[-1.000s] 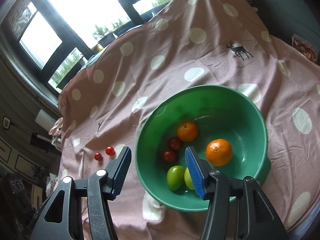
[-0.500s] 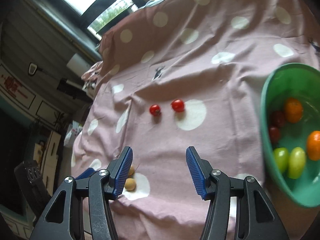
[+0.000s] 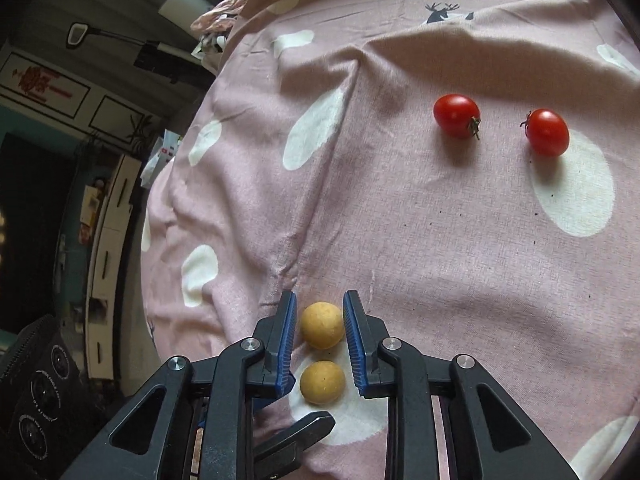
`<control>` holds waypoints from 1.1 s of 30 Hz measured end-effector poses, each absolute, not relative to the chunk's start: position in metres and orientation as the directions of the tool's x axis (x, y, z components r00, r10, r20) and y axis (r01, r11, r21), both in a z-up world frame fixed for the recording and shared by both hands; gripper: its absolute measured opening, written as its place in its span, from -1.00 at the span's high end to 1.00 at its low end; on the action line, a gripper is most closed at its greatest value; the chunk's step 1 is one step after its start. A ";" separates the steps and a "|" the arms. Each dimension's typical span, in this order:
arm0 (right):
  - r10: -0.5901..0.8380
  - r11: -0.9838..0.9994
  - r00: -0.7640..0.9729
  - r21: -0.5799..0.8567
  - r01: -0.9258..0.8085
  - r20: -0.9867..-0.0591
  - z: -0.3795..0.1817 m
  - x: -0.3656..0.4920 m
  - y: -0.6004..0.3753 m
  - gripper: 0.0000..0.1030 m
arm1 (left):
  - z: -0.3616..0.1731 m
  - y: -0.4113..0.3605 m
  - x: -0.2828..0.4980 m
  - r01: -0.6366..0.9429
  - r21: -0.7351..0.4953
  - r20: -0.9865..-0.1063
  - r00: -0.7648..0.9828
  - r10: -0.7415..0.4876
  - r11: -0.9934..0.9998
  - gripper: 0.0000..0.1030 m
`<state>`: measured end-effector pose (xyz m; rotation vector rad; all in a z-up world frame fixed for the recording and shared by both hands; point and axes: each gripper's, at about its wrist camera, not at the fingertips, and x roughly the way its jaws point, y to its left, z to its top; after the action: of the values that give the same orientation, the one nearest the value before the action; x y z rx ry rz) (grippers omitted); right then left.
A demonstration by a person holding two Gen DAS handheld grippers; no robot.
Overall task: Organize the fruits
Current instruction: 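Move the open right tool toward the two small yellow fruits, then close the right gripper around one small yellow fruit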
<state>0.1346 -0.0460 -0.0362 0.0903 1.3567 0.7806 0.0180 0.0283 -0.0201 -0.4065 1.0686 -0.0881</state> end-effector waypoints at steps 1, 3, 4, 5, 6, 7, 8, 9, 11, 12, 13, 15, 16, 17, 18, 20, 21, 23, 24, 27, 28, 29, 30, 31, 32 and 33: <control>0.541 0.754 0.007 0.481 -0.447 -0.841 -0.037 0.135 -0.046 0.47 | -0.021 0.029 0.019 -0.131 -0.358 -0.838 0.483 -0.256 0.924 0.47; 0.535 0.756 -0.004 0.482 -0.444 -0.845 -0.040 0.136 -0.046 0.47 | -0.023 0.029 0.020 -0.141 -0.352 -0.844 0.475 -0.249 0.925 0.46; 0.535 0.755 -0.013 0.485 -0.441 -0.845 -0.041 0.136 -0.046 0.47 | -0.023 0.029 0.021 -0.143 -0.349 -0.845 0.476 -0.245 0.926 0.46; 0.541 0.752 -0.021 0.495 -0.436 -0.841 -0.042 0.136 -0.046 0.47 | -0.023 0.030 0.021 -0.145 -0.345 -0.846 0.475 -0.241 0.927 0.46; 0.545 0.749 -0.030 0.502 -0.433 -0.838 -0.043 0.137 -0.046 0.47 | -0.023 0.030 0.021 -0.149 -0.345 -0.848 0.474 -0.239 0.927 0.46; 0.546 0.746 -0.035 0.505 -0.435 -0.837 -0.043 0.136 -0.045 0.47 | -0.024 0.031 0.022 -0.153 -0.346 -0.849 0.472 -0.239 0.926 0.46; 0.544 0.746 -0.032 0.500 -0.440 -0.839 -0.043 0.135 -0.044 0.47 | -0.025 0.032 0.022 -0.157 -0.346 -0.850 0.469 -0.238 0.925 0.46; 0.539 0.748 -0.025 0.492 -0.446 -0.842 -0.042 0.134 -0.044 0.47 | -0.027 0.033 0.024 -0.163 -0.348 -0.854 0.461 -0.241 0.923 0.46; 0.535 0.749 -0.020 0.485 -0.451 -0.844 -0.041 0.133 -0.044 0.47 | -0.032 0.033 0.027 -0.161 -0.371 -0.857 0.438 -0.270 0.915 0.46; 0.536 0.750 -0.019 0.486 -0.449 -0.844 -0.042 0.133 -0.041 0.47 | -0.032 0.032 0.029 -0.156 -0.375 -0.855 0.440 -0.276 0.914 0.46; 0.537 0.750 -0.024 0.490 -0.443 -0.843 -0.043 0.134 -0.042 0.47 | -0.032 0.030 0.029 -0.156 -0.368 -0.858 0.437 -0.270 0.917 0.46; 0.544 0.748 -0.051 0.512 -0.423 -0.837 -0.049 0.135 -0.041 0.47 | -0.033 0.027 0.030 -0.151 -0.351 -0.862 0.438 -0.256 0.924 0.46; 0.551 0.744 -0.060 0.522 -0.416 -0.833 -0.050 0.135 -0.042 0.47 | -0.033 0.025 0.030 -0.148 -0.345 -0.863 0.438 -0.251 0.927 0.46; 0.551 0.744 -0.057 0.521 -0.418 -0.833 -0.050 0.135 -0.042 0.47 | -0.034 0.024 0.030 -0.147 -0.338 -0.865 0.437 -0.245 0.930 0.46; 0.549 0.744 -0.054 0.517 -0.424 -0.834 -0.050 0.134 -0.041 0.47 | -0.034 0.023 0.030 -0.146 -0.331 -0.867 0.438 -0.239 0.932 0.46; 0.548 0.743 -0.049 0.512 -0.430 -0.835 -0.049 0.133 -0.040 0.47 | -0.035 0.020 0.031 -0.136 -0.322 -0.868 0.437 -0.235 0.937 0.46; 0.550 0.742 -0.047 0.514 -0.431 -0.834 -0.049 0.133 -0.040 0.47 | -0.035 0.020 0.031 -0.135 -0.323 -0.868 0.438 -0.236 0.937 0.47; 0.557 0.739 -0.046 0.520 -0.429 -0.829 -0.050 0.133 -0.041 0.47 | -0.036 0.019 0.031 -0.135 -0.323 -0.867 0.440 -0.236 0.937 0.51; 0.560 0.740 -0.045 0.524 -0.421 -0.827 -0.050 0.134 -0.041 0.47 | -0.036 0.019 0.031 -0.133 -0.318 -0.868 0.439 -0.232 0.939 0.53; 0.564 0.748 -0.032 0.528 -0.402 -0.825 -0.049 0.136 -0.047 0.47 | -0.037 0.018 0.031 -0.132 -0.320 -0.866 0.443 -0.233 0.938 0.51; 0.566 0.750 -0.027 0.529 -0.397 -0.824 -0.048 0.136 -0.049 0.47 | -0.037 0.017 0.031 -0.131 -0.324 -0.864 0.444 -0.237 0.937 0.51; 0.573 0.750 -0.021 0.535 -0.389 -0.819 -0.046 0.137 -0.052 0.47 | -0.037 0.017 0.031 -0.133 -0.329 -0.862 0.447 -0.240 0.935 0.51; 0.581 0.749 -0.015 0.542 -0.382 -0.814 -0.044 0.138 -0.056 0.47 | -0.036 0.017 0.030 -0.133 -0.336 -0.860 0.448 -0.246 0.932 0.51; 0.585 0.749 -0.007 0.544 -0.378 -0.811 -0.041 0.138 -0.059 0.47 | -0.036 0.017 0.030 -0.128 -0.344 -0.856 0.450 -0.255 0.930 0.51; 0.586 0.753 0.007 0.541 -0.374 -0.810 -0.038 0.138 -0.063 0.47 | -0.034 0.016 0.029 -0.123 -0.348 -0.853 0.454 -0.259 0.929 0.51; 0.587 0.757 0.024 0.538 -0.370 -0.809 -0.035 0.139 -0.066 0.47 | -0.033 0.015 0.027 -0.122 -0.347 -0.849 0.461 -0.256 0.930 0.51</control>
<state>0.1388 -0.0664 -0.0347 0.1964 1.3580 0.7473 0.0275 0.0154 -0.0325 -0.3876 1.0957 -0.0848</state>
